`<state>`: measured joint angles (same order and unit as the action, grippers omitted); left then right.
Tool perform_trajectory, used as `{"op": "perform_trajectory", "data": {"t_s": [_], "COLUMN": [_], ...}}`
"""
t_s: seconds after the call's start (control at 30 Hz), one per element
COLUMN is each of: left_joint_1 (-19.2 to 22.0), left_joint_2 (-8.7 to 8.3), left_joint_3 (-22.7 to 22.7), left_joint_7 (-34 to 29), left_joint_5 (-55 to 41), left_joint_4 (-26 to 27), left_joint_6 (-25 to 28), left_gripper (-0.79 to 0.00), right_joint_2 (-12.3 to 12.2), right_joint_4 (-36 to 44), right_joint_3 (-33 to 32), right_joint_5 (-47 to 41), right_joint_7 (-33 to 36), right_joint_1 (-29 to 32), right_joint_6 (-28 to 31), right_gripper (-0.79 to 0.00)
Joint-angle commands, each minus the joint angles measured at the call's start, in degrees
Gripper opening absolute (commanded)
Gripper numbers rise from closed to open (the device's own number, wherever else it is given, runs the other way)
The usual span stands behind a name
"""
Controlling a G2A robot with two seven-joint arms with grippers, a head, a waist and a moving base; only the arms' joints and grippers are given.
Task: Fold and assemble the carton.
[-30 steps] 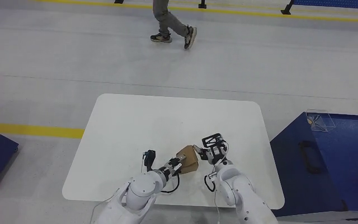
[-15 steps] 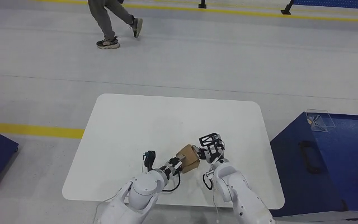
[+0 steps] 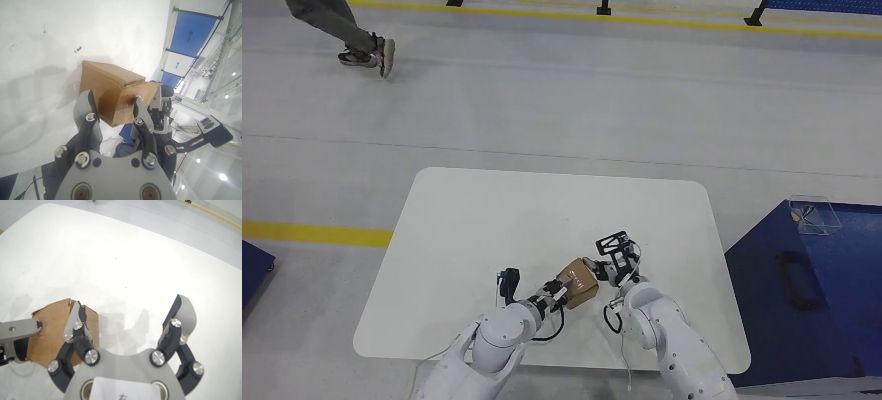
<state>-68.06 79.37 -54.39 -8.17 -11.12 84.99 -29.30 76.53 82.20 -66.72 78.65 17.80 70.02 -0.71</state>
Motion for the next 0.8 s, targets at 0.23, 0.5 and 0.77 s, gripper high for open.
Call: {"op": "perform_trajectory", "data": {"t_s": [0.23,0.5,0.77], "left_joint_1": [-0.1,0.4,-0.2], "left_joint_2": [0.39,0.90,1.07], "left_joint_3": [0.4,0.7,-0.2], "left_joint_7": [0.3,0.9,0.9], "left_joint_5": [0.2,0.0,-0.6], "left_joint_4": [-0.8,-1.4,-0.9], "left_joint_6": [-0.2,0.4,1.4], "left_gripper": [-0.425,-0.419,-0.422], "right_joint_2": [0.0,0.1,-0.2], "right_joint_4": [-0.9,-1.5,0.1], "right_joint_3": [-0.5,-0.8,-2.4], "right_joint_5": [0.1,-0.5,0.7], "right_joint_7": [0.1,-0.6,-0.7], "right_joint_1": [0.0,-0.3,0.8], "right_joint_6": [1.1,1.5,0.8], "right_gripper": [0.000,0.000,0.000]}}
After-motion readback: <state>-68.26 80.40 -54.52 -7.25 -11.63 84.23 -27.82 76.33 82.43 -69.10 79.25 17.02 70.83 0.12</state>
